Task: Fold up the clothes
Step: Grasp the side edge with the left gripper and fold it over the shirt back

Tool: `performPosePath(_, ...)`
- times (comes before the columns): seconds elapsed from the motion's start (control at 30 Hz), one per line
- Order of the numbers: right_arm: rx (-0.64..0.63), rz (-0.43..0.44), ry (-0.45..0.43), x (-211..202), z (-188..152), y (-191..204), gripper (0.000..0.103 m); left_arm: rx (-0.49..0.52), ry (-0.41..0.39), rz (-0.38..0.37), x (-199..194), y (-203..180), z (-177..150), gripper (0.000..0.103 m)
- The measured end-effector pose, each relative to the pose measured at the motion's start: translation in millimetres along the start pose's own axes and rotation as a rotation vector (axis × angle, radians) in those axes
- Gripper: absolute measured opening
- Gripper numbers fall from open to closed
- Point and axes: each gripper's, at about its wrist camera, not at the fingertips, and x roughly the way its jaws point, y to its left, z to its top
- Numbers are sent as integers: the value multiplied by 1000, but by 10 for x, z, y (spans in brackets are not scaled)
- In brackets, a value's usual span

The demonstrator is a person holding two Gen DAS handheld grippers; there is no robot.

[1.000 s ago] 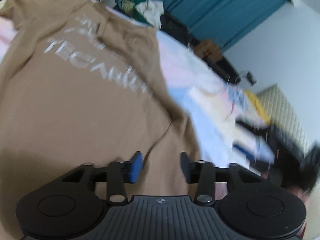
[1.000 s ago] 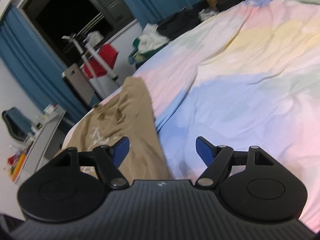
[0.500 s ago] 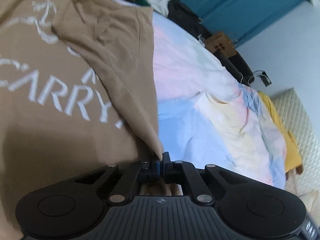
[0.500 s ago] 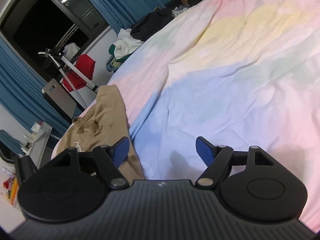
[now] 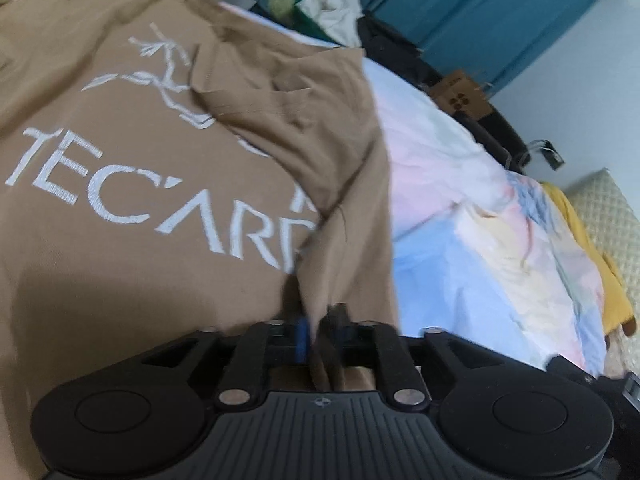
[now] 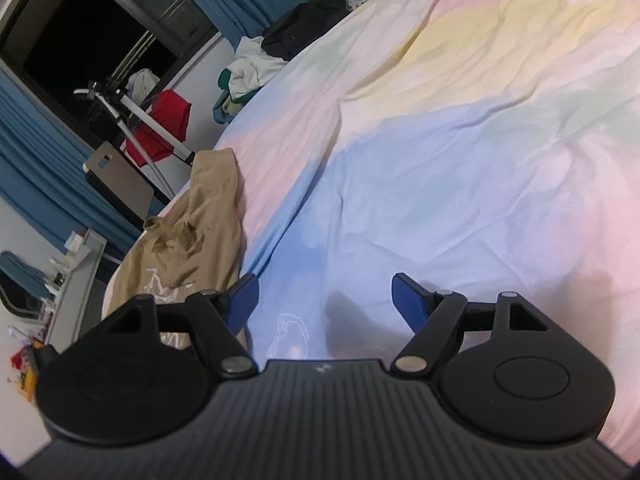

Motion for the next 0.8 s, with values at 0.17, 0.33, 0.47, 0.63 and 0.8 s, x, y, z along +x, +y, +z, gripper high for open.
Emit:
performPosePath(0.17, -42, 12, -2, -22, -9, 72, 75, 35, 31, -38, -427, -154, -319, 51)
performPosePath(0.33, -43, 27, -11, -74, -1, 77, 75, -4, 114, -100, -777, -271, -867, 58)
performPosePath(0.47, -62, 31, -18, -95, -10, 116, 75, -17, 181, -120, -799, -299, -1235, 55)
performPosePath(0.63, -119, 56, -8, -130, -48, 216, 75, 44, 240, -133, -727, -382, -1462, 26)
performPosePath(0.8, -226, 125, 18, -155, -129, 404, 76, 102, 261, -149, -824, -434, -1486, 1)
